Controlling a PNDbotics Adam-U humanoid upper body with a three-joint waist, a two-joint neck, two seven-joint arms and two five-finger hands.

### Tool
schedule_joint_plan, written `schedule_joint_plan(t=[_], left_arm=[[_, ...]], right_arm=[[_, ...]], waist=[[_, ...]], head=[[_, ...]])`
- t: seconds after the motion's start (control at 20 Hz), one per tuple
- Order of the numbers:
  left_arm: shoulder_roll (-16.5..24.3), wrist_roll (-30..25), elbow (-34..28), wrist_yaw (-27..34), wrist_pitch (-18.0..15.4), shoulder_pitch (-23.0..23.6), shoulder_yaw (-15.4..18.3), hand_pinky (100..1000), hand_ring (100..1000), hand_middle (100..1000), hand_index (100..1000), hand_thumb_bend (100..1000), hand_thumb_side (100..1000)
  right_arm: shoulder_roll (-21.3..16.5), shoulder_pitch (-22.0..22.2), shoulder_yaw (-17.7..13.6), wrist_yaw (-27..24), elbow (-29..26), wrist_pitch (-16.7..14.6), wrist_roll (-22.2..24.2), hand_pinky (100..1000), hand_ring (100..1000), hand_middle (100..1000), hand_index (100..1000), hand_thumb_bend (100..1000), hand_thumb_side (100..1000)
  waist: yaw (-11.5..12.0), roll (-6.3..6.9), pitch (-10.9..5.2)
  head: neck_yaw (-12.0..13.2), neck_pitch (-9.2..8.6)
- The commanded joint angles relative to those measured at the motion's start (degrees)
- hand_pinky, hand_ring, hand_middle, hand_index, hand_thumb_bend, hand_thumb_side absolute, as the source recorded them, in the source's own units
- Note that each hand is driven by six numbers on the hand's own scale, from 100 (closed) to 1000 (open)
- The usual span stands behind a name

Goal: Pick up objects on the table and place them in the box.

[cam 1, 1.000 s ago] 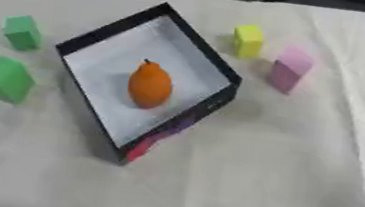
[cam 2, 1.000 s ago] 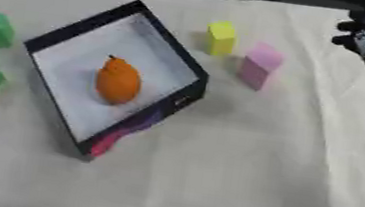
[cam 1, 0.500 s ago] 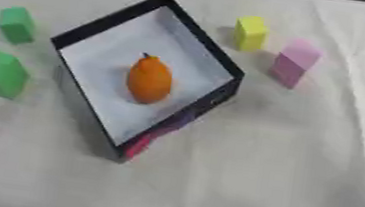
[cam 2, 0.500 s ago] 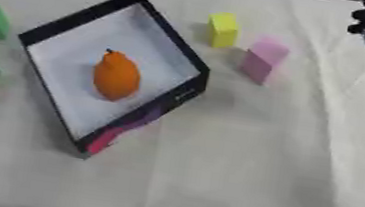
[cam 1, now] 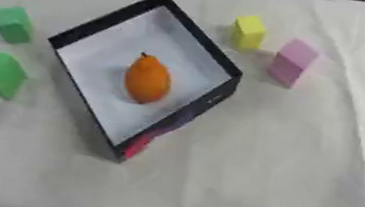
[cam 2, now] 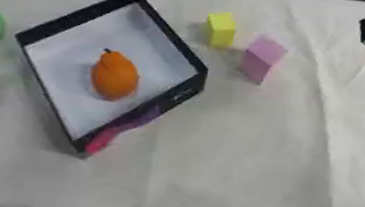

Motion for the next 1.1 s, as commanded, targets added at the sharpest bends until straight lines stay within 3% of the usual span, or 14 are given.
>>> schedule_joint_plan(t=[0.05,0.35,0.55,0.9,1.0,1.1], left_arm=[[2.0,-0.5,-1.2,0.0,0.1,-0.3,-0.1,833,763,800,839,168,823],[2.5,-0.6,-1.2,-0.2,0.0,-0.2,0.0,833,763,799,838,168,822],[1.8,-0.4,-1.2,-0.1,-0.1,-0.1,0.2,833,762,798,837,168,828],[0.9,-0.6,-1.2,0.1,0.3,-0.1,0.1,833,762,798,837,168,834],[0.8,-0.7,-1.2,0.2,0.3,-0.1,0.0,833,762,797,836,169,834],[0.6,-0.7,-1.2,0.2,0.4,-0.2,0.0,833,762,797,836,170,835]], right_arm=[[-7.0,-1.9,2.6,4.0,1.5,-4.3,3.6,886,844,806,889,100,257],[-8.5,-6.6,7.0,10.7,3.2,-10.0,10.0,907,891,858,922,100,384],[-6.8,-11.7,9.0,12.9,5.4,-13.4,15.9,913,902,870,933,167,368],[-0.3,-22.5,14.9,15.7,12.7,-17.3,22.7,927,917,885,934,284,361],[2.1,-25.5,16.5,16.7,15.2,-18.5,24.6,934,916,871,931,396,358],[4.6,-28.3,18.0,17.9,17.8,-20.0,26.7,939,917,867,931,452,348]], waist=[[0.2,-0.98,-0.22],[1.2,-1.71,0.16],[1.4,-1.94,0.44],[2.0,-2.14,0.72],[2.0,-2.17,0.71],[2.0,-2.23,0.68]], head=[[-0.7,-0.11],[-1.4,-0.11],[-2.0,-0.12],[-2.8,-0.22],[-2.8,-0.14],[-2.8,-0.12]])
